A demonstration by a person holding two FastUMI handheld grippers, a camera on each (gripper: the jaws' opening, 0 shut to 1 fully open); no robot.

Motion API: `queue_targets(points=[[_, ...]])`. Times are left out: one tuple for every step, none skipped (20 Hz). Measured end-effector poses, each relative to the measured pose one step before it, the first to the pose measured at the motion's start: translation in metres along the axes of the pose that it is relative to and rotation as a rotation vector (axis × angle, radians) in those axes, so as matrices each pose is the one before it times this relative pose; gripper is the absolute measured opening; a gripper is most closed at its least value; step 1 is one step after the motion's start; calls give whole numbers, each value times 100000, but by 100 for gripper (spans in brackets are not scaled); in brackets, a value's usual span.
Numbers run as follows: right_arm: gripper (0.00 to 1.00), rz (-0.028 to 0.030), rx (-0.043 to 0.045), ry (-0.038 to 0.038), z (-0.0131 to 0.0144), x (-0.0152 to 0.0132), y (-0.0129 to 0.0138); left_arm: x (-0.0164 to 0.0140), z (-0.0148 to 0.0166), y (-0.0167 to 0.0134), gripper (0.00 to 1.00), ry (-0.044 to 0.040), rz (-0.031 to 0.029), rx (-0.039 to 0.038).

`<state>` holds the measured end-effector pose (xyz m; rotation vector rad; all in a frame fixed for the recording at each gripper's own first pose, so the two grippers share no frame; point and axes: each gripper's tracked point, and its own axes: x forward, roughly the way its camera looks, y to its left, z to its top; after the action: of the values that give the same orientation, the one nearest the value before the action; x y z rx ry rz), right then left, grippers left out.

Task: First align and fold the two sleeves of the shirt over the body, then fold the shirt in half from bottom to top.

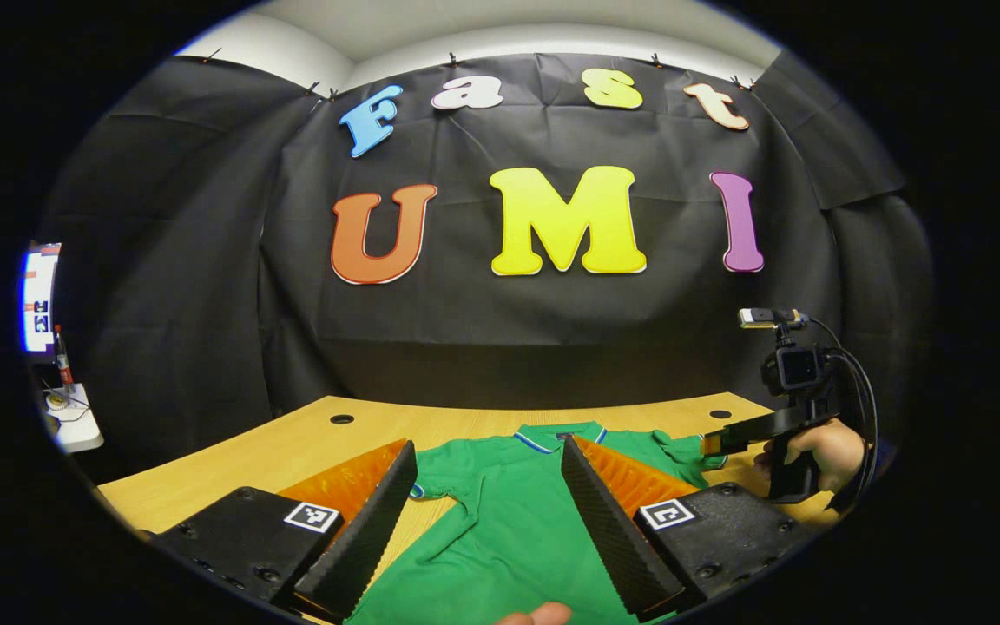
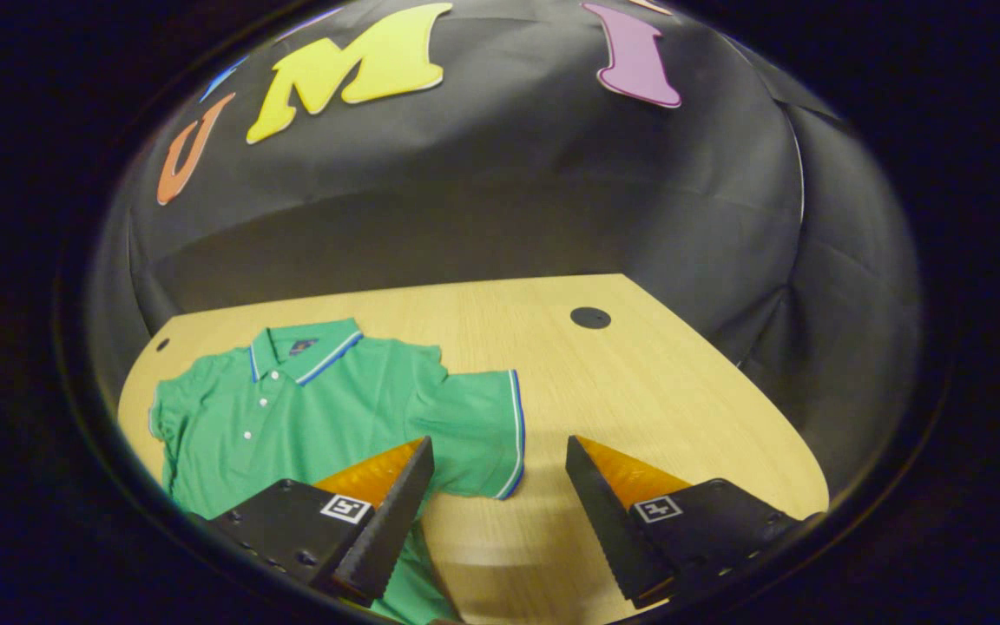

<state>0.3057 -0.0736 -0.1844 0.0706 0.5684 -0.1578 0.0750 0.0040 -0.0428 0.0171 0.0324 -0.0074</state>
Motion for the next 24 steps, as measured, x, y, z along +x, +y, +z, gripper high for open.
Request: queue_targets(points=[[94, -970, -1407, 746, -275, 313, 76, 71, -192, -45, 100, 771, -342, 75], [93, 239, 91, 1299, -288, 94, 160, 134, -236, 85, 100, 670, -271, 379], [91, 946, 981, 2082, -372, 220, 224, 125, -190, 63, 100, 328, -23, 321], [89, 2820, 129, 2556, -682, 325, 642, 136, -193, 98, 100, 619, 113, 77], [83, 698, -427, 2761, -754, 351, 156, 200, -382, 95, 100, 1269, 161, -183], [81, 2656, 1601, -1506, 257, 286, 350, 135, -357, 155, 100, 1029, -32, -435], [75, 1303, 2242, 765, 322, 6, 378, 129, -245, 83, 100, 878, -145, -439], [67, 589, 1956, 790, -277, 215, 53, 119, -253, 38, 100, 957, 93, -292], [55, 628, 553, -359, 298, 101, 0, 178, -179, 150, 100, 723, 380, -158], [40, -420, -575, -192, 169, 388, -111, 73, -175, 255, 100, 489, 444, -124], [24, 221, -1514, 911, 42, 262, -1, 67, 1, 71, 100, 150, 79, 28], [25, 282, -2641, -629, 152, -115, 34, 31, -16, 33, 100, -168, 48, 72], [15, -778, -2947, -940, 493, 33, -88, -19, 42, 93, 100, -128, 81, 73], [8, -1147, -2664, -570, 59, 40, -198, 84, 48, 10, 100, -192, 1, 26], [1, -42, -2332, -214, 84, 50, 119, 33, -97, 78, 100, -8, -268, -109], [1, -588, -2675, -435, 49, -92, 69, 54, -46, -122, 100, 294, -195, -92], [1, -493, -3016, -713, 135, -12, 47, 80, -105, 46, 100, 370, 127, 1], [1, -796, -3400, -1331, 160, -153, -13, -58, -7, 153, 100, 19, 252, 104], [0, -1747, -4727, -1271, 254, -78, -80, 4, 101, 80, 100, -220, 285, 148], [1, -3106, -6457, -1778, 260, -168, -264, 10, 16, 165, 100, -281, 358, 173], [1, -3274, -7135, -2706, 512, -170, -297, 75, 116, 31, 100, -249, 310, 206], [1, -2060, -6022, -3061, 669, -199, 233, 20, -8, 165, 100, -327, 258, 0], [1, -975, -4942, -2643, 775, -319, 472, 53, 24, 79, 100, -9, 267, -60], [1, -903, -3918, -2791, 728, -442, 412, 75, -186, 52, 100, 357, 184, -15]])
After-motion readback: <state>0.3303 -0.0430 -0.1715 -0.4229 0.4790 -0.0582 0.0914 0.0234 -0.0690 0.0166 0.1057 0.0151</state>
